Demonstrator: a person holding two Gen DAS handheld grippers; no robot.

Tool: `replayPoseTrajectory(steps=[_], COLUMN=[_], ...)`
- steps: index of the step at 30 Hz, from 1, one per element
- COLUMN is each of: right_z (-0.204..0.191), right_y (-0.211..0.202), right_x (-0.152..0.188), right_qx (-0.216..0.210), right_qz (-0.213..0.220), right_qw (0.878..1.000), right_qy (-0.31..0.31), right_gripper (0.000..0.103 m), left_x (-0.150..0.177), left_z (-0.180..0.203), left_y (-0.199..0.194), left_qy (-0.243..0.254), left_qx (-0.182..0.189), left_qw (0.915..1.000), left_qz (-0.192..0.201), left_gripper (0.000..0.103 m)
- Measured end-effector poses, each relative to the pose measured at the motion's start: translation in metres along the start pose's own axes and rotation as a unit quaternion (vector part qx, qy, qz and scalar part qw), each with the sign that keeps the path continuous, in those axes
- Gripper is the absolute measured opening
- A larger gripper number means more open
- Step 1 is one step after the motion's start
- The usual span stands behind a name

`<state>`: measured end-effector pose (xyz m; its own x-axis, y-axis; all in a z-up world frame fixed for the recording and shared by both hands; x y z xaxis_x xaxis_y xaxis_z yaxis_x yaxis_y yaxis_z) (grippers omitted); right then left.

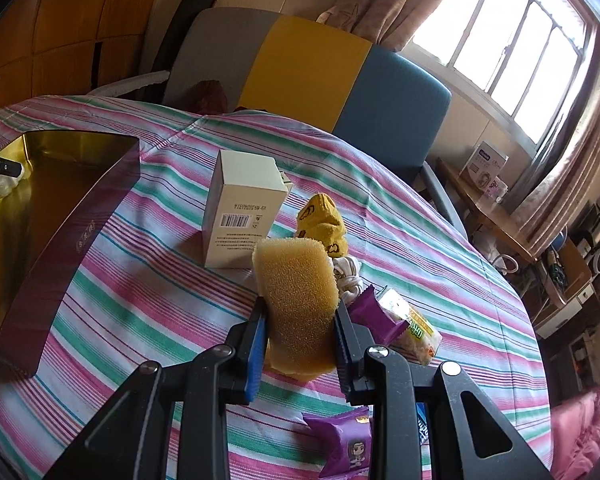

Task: Organize objects
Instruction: 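Carry the bundle into the gold tray with the left gripper while the right gripper grasps a yellow sponge, then place the yellow sponge in the gold tray beside the bundle with the right gripper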

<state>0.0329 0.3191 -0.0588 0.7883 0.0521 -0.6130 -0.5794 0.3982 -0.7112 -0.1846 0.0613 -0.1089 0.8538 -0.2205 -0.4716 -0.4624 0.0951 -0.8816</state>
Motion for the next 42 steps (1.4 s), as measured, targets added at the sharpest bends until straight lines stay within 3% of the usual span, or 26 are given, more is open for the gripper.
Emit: replayPoseTrajectory(steps=[2,16,21,27,36,42], right_z=[0.000,0.001,0.001,0.002,-0.026,-0.084], right_y=[0.000,0.010,0.014,0.013,-0.024,-0.055], right_x=[0.001,0.006,0.007,0.005,-0.027,-0.070], right_qx=[0.001,0.014,0.012,0.005,-0.065,-0.184], right_qz=[-0.001,-0.018,-0.024,-0.031,-0.002,0.018], right_qw=[1.000,1.000,1.000,0.999,0.997,0.982], right_qy=[0.000,-0.009,-0.002,0.018,0.049,0.039], right_gripper=[0.030,0.030,0.030,0.030,0.030,0.030], left_x=[0.000,0.026,0.042,0.055,0.072,0.084], left_z=[-0.003,-0.006,-0.003,-0.008,-0.032,-0.059], left_y=[-0.003,-0.085,-0.112,-0.120,-0.114,-0.115], left_qy=[-0.002,0.013,0.019,0.009,-0.025,-0.054], left_qx=[0.000,-0.046,-0.041,-0.020,-0.009,-0.008], left_qw=[1.0000,0.9939,0.9916,0.9929,0.9947,0.9944], left_qz=[0.004,0.099,0.121,0.117,0.099,0.090], left_gripper=[0.067,0.071,0.072,0.072,0.072,0.072])
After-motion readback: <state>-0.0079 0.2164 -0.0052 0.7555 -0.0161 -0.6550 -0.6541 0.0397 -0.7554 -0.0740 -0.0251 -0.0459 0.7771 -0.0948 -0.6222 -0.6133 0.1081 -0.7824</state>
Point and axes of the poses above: each gripper's, at about its wrist camera, not at the fingertips, and y roughly the way its jaws point, z to its right, x to its underside, the point moved 3 cm from there along y, roughly the way its jaws point, and after that the axes turned 5 degrees about -z, right-handed, at the moved point
